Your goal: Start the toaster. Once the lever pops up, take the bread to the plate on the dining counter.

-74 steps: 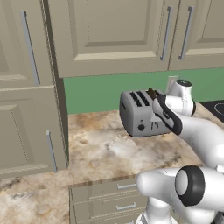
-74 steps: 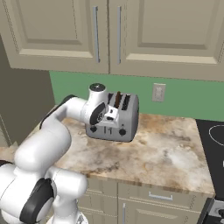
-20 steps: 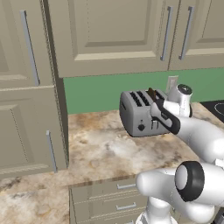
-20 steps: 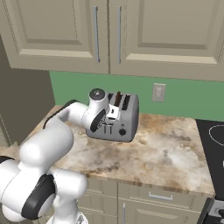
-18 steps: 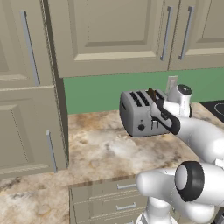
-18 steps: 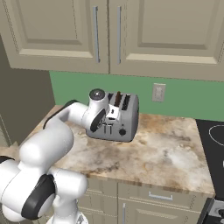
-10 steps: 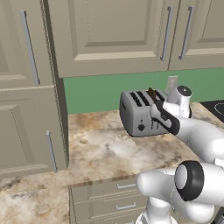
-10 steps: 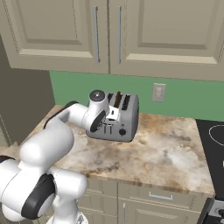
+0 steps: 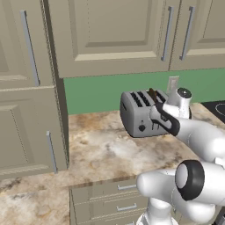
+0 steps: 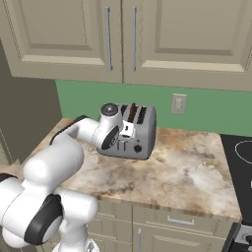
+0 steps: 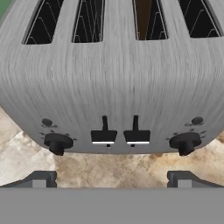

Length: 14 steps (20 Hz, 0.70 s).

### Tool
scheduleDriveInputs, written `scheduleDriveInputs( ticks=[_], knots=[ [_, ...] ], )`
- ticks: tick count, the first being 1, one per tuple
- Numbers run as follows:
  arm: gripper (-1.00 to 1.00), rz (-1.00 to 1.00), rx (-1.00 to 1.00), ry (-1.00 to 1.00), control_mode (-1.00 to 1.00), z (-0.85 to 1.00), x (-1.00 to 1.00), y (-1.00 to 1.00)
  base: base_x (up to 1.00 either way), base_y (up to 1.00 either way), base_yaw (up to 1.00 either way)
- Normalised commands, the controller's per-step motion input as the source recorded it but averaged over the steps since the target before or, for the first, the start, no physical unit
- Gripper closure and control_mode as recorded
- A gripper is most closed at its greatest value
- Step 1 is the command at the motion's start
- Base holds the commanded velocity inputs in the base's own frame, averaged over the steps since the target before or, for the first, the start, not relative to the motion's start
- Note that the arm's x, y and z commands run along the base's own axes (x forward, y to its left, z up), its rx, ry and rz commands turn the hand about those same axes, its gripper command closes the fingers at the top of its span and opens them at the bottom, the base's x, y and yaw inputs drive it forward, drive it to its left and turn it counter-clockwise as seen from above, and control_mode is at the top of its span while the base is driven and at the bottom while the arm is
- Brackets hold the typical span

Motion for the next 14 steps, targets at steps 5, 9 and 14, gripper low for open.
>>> scheduleDriveInputs(
  ticks=[5, 9, 14],
  knots=[
    [-1.0, 0.0, 0.0, 0.0, -1.0, 0.0, 0.12, 0.0, 0.0, 0.0, 0.0],
    [-1.0, 0.0, 0.0, 0.0, -1.0, 0.0, 0.14, 0.0, 0.0, 0.0, 0.0],
    [-1.0, 0.0, 0.0, 0.0, -1.0, 0.0, 0.16, 0.0, 0.0, 0.0, 0.0]
  ],
)
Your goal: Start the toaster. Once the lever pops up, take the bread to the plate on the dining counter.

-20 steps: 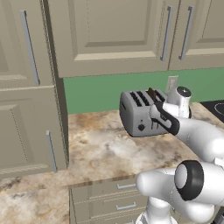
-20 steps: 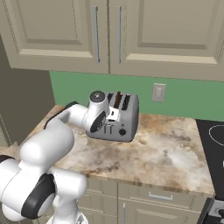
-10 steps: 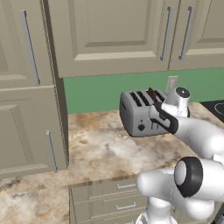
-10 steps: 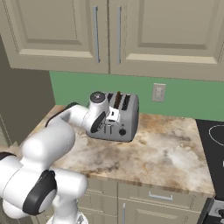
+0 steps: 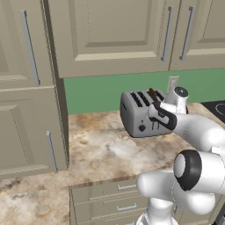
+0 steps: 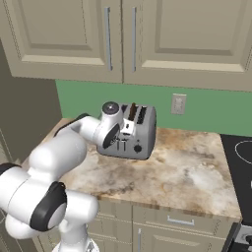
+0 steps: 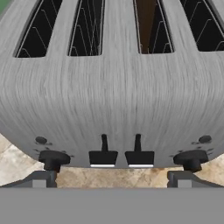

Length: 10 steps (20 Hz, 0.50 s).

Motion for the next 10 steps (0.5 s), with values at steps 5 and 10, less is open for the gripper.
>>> scheduleDriveInputs(
  ticks=[5, 10],
  knots=[
    [-1.0, 0.0, 0.0, 0.0, -1.0, 0.0, 0.13, 0.0, 0.0, 0.0, 0.0],
    [-1.0, 0.0, 0.0, 0.0, -1.0, -0.06, 0.05, 0.0, 0.0, 0.0, 0.0]
  ],
)
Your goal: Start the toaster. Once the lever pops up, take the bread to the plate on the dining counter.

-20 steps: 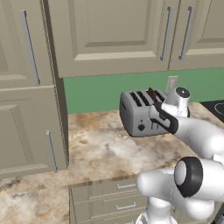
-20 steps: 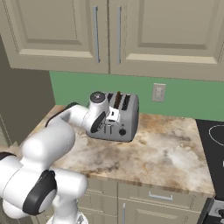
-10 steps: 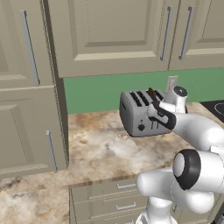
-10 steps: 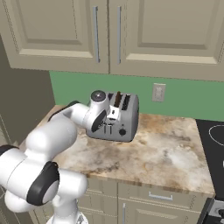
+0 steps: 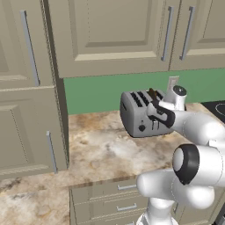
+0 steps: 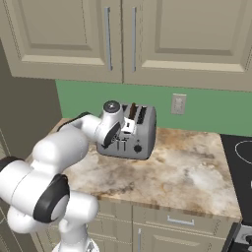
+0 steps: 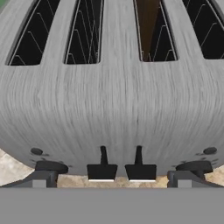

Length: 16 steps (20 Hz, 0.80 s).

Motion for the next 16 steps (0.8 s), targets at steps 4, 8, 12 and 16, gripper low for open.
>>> scheduleDriveInputs(
  ticks=[4, 8, 12, 16],
  knots=[
    [-1.0, 0.0, -0.01, 0.0, -1.0, -0.12, 0.0, 0.02, 0.0, 0.0, 0.0],
    [-1.0, 0.0, 0.0, 0.0, -1.0, -0.1, 0.0, 0.03, 0.0, 0.0, 0.0],
    [-1.0, 0.0, -0.01, 0.0, -1.0, -0.05, 0.0, 0.03, 0.0, 0.0, 0.0],
    [-1.0, 0.0, -0.01, 0.0, -1.0, -0.04, 0.0, 0.04, 0.0, 0.0, 0.0]
  ],
)
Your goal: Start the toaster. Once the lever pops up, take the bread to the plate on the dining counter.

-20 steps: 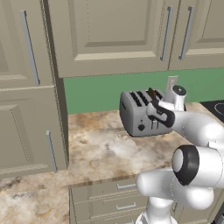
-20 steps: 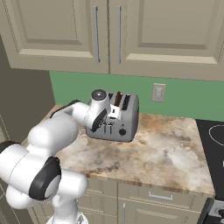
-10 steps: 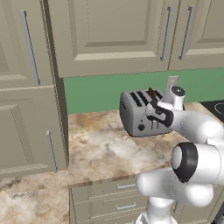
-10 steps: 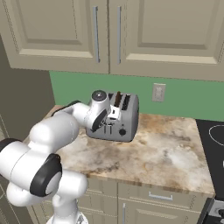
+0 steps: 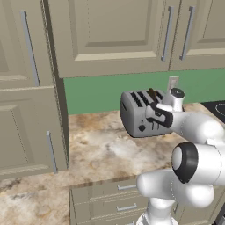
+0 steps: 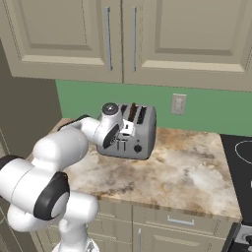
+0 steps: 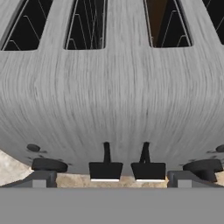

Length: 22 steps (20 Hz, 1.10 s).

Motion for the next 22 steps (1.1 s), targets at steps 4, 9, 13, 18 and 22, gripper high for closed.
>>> scheduleDriveInputs(
  ticks=[4, 9, 13, 18, 22],
  knots=[
    [-1.0, 0.0, -0.01, -0.01, -1.0, 0.0, 0.03, 0.02, 0.0, 0.0, 0.0],
    [-1.0, 0.0, -0.02, -0.03, -1.0, 0.0, 0.01, 0.01, 0.0, 0.0, 0.0],
    [-1.0, 0.0, -0.02, -0.03, -1.0, 0.0, 0.0, 0.02, 0.0, 0.0, 0.0],
    [-1.0, 0.0, -0.03, 0.0, -1.0, -0.05, 0.0, 0.09, 0.0, 0.0, 0.0],
    [-1.0, 0.0, 0.0, 0.0, -1.0, -0.08, 0.02, 0.13, 0.0, 0.0, 0.0]
  ],
)
